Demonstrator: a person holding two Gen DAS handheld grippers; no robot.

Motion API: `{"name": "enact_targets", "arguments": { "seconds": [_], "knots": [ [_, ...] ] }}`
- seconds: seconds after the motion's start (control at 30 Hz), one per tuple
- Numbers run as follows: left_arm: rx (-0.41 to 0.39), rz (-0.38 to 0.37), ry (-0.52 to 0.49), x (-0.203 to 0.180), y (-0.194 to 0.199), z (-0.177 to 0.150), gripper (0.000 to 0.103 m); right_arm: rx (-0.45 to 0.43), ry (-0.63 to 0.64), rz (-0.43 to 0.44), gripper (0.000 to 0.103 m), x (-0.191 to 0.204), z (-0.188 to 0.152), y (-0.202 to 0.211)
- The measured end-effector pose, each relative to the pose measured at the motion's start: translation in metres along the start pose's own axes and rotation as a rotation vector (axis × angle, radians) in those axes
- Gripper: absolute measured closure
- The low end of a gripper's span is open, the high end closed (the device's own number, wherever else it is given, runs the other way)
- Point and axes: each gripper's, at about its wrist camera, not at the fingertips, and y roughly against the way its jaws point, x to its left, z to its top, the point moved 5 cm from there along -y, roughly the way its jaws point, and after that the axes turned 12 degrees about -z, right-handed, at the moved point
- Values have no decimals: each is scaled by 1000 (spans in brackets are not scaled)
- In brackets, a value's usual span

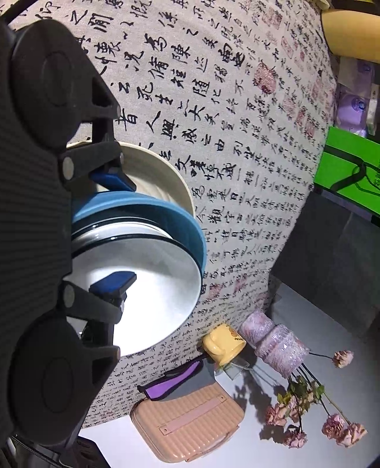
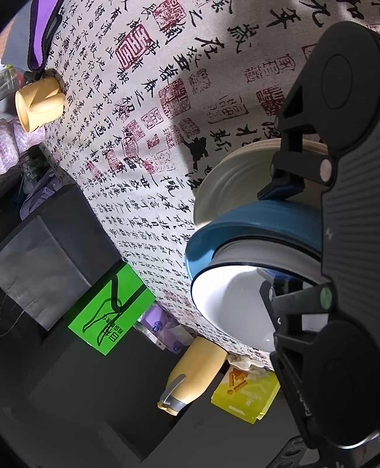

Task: Organize plates and bowls
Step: 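Lower the blue bowl stack onto the cream plates with both grippers, then open both grippers and release the blue bowl rim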

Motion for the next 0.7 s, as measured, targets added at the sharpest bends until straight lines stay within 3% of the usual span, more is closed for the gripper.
{"name": "enact_targets", "arguments": {
  "seconds": [0.37,0.43,0.53,0.7],
  "knots": [
    [-77,-16,-31,-2,37,-8,19,-82,48,14,32,4,-8,31],
    [-101,-20,-40,-2,46,-10,12,-101,62,15,25,5,-11,38],
    [-138,-30,-60,-3,59,-14,2,-122,80,19,24,7,-17,47],
    [-185,-28,-109,-5,82,-25,0,-178,117,22,13,10,-27,65]
  ]
}}
